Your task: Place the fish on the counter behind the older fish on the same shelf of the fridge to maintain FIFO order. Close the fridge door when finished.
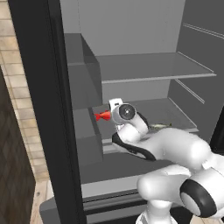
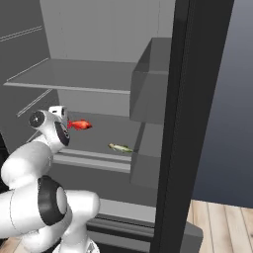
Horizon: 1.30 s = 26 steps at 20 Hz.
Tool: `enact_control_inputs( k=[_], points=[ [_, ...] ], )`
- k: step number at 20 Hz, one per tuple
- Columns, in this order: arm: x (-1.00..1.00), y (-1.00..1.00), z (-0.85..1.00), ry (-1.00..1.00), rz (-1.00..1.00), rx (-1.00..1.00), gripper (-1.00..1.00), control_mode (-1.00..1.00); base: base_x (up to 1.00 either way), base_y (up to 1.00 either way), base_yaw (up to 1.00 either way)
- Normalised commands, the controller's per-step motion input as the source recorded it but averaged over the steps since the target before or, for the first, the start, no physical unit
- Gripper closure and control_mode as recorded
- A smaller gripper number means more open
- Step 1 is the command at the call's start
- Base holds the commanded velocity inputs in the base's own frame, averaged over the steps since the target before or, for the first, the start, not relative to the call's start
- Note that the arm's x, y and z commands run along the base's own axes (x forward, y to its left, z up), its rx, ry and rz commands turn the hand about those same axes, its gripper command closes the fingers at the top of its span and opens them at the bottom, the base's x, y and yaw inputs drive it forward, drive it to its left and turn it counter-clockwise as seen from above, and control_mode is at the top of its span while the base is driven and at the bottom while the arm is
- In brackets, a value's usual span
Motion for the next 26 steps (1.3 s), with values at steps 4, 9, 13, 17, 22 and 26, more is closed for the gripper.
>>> enact_control_inputs(
  k=[4, 9, 13, 17, 22, 26],
  points=[
    [-1.00, -0.05, 1.00, 0.01, -0.08, 0.14, -1.00, -1.00, 0.00, 0.00, 0.00],
    [-1.00, 0.00, 0.96, 0.07, -0.09, 0.13, -1.00, -1.00, 0.00, 0.00, 0.00],
    [-1.00, 0.00, 0.41, 0.01, -0.10, 0.09, -1.00, -1.00, 0.00, 0.00, 0.00],
    [-0.99, -0.20, 0.01, 0.00, -0.12, 0.06, -1.00, -1.00, 0.00, 0.00, 0.00],
    [-0.70, -0.64, 0.00, 0.01, -0.12, 0.13, -1.00, -1.00, 0.00, 0.00, 0.00],
    [-0.14, -0.40, 0.00, 0.05, -0.09, 0.09, -1.00, -1.00, 0.00, 0.00, 0.00]
  ],
)
